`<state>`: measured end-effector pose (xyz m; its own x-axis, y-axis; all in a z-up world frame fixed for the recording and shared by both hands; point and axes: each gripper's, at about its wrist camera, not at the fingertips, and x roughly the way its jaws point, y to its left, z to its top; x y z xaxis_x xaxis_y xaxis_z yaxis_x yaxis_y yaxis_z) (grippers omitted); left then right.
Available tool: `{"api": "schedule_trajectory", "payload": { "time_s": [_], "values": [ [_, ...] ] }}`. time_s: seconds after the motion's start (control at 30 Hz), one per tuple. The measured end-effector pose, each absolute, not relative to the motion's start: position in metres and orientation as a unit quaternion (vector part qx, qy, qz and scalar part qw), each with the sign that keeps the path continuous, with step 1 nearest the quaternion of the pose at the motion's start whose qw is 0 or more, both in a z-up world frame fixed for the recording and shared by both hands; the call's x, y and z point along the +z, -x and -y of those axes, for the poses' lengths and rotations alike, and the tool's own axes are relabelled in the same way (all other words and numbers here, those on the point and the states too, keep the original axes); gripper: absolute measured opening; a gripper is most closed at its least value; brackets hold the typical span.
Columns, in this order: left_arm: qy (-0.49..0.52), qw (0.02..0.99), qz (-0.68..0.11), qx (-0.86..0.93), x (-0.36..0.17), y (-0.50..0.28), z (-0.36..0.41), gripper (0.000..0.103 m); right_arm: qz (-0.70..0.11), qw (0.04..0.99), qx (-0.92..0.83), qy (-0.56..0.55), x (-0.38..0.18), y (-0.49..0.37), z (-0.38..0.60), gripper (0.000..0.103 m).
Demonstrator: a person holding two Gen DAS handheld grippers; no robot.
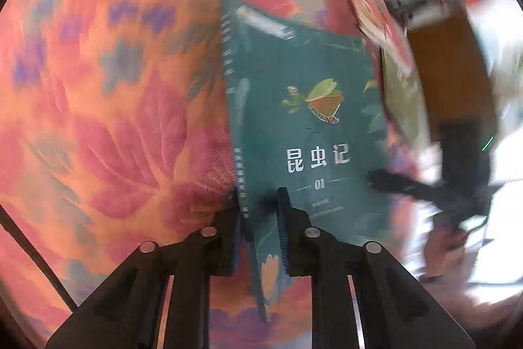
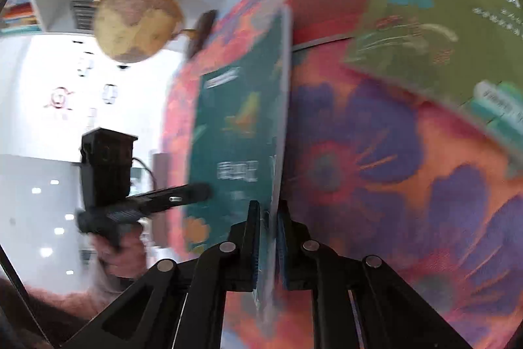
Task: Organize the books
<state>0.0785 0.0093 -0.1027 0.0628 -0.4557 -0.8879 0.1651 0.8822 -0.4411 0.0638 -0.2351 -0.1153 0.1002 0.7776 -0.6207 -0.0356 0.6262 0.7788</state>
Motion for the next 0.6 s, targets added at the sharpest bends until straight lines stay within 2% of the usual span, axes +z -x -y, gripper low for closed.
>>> {"api": "schedule_trajectory", "payload": {
  "time_s": [0.03, 0.13, 0.33, 0.6],
  "values": [
    [0.089, 0.726, -0.647, -0.215, -0.099, -0.074, -0.005, 0.016, -0.598, 0.674, 0.304, -0.31, -0.112, -0.061, 0.232, 0.01],
    [0.113, 0.708, -0.659, -0.228, -0.097, -0.069, -0.008, 0.016, -0.602, 0.698, 0.289, -0.259, -0.102, -0.053, 0.22, 0.01],
    [0.088, 0.734, -0.633, -0.231, -0.072, -0.056, -0.019, 0.016, -0.596, 0.707, 0.307, -0.225, -0.084, -0.04, 0.198, 0.01],
    [0.074, 0.741, -0.63, -0.222, -0.06, -0.049, -0.037, 0.016, -0.584, 0.706, 0.338, -0.213, -0.073, -0.032, 0.179, 0.011]
  ]
}}
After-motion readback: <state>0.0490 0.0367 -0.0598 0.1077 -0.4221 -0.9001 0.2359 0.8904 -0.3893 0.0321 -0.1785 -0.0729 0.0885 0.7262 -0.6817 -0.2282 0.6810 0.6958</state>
